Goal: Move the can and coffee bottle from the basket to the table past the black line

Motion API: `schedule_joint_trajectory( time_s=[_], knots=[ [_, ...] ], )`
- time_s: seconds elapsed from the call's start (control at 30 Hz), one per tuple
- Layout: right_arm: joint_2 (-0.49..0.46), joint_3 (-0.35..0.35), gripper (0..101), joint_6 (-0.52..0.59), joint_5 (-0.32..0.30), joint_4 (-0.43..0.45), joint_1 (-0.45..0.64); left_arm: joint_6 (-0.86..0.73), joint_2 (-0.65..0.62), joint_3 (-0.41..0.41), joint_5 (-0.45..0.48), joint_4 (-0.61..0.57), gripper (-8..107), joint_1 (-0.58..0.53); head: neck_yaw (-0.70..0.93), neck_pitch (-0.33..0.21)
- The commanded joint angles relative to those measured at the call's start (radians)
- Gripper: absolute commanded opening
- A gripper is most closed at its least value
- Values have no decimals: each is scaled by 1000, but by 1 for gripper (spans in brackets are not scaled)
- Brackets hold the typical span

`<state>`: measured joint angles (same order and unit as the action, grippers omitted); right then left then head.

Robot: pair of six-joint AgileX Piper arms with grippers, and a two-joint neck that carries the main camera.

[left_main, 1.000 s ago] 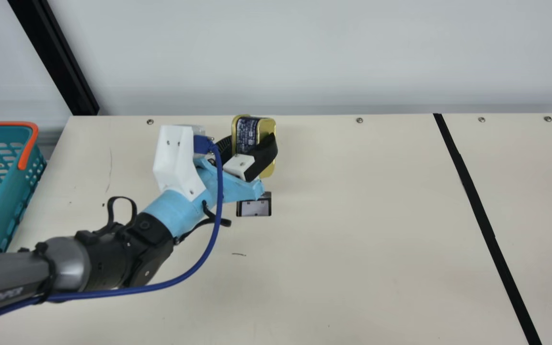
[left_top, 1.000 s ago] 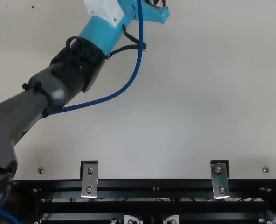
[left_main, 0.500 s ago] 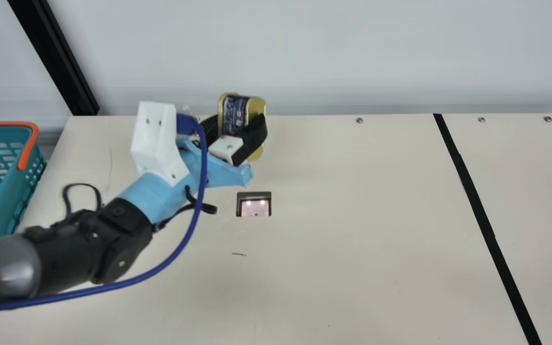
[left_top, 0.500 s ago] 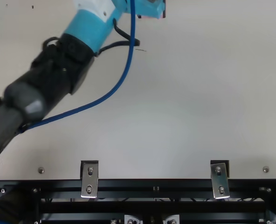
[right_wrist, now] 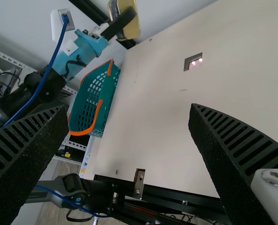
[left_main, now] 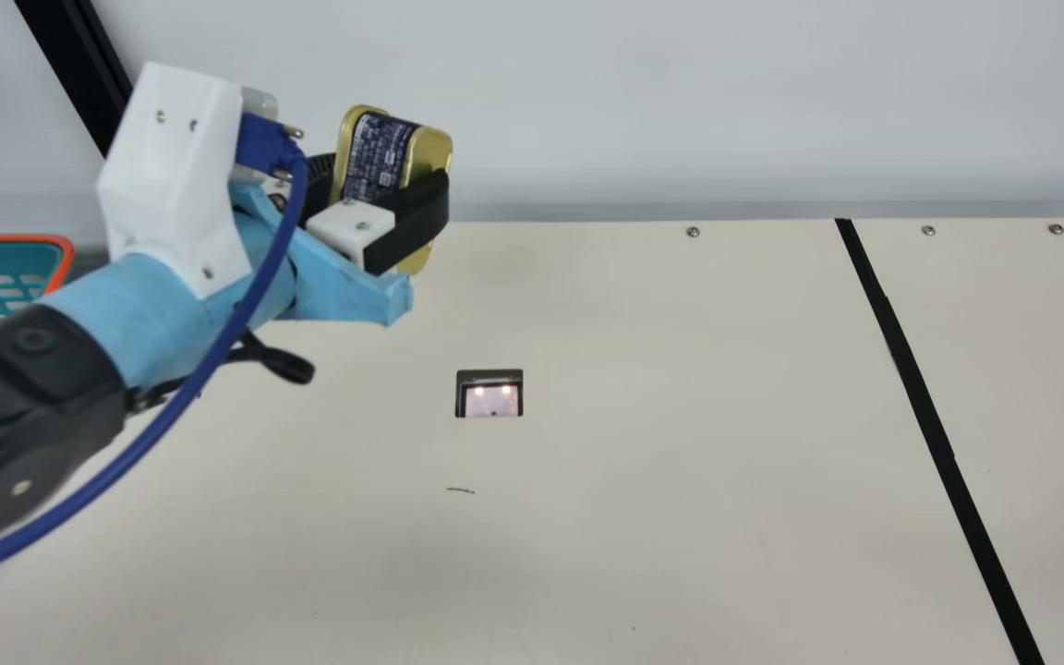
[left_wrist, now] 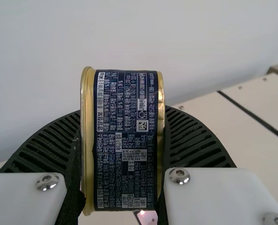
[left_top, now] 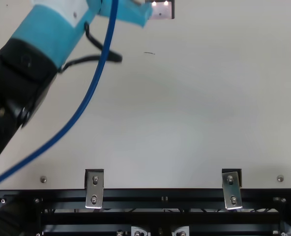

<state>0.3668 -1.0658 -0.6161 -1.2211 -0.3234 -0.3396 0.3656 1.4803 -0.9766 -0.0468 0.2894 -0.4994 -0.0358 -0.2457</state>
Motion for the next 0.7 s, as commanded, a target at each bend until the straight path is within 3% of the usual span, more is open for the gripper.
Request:
schedule_joint_trajectory(
  time_s=[0.0,0.17,0.67],
  knots=[
    [0,0,101,0,0,0,0,-20,-37,0,165,51,10,-25,0,-9],
    [0,0,101,0,0,0,0,-234,-90,10,301,-30,10,-71,0,-9],
    [0,0,101,0,0,0,0,-1249,-143,-52,622,-608,10,41,0,-9]
  ],
)
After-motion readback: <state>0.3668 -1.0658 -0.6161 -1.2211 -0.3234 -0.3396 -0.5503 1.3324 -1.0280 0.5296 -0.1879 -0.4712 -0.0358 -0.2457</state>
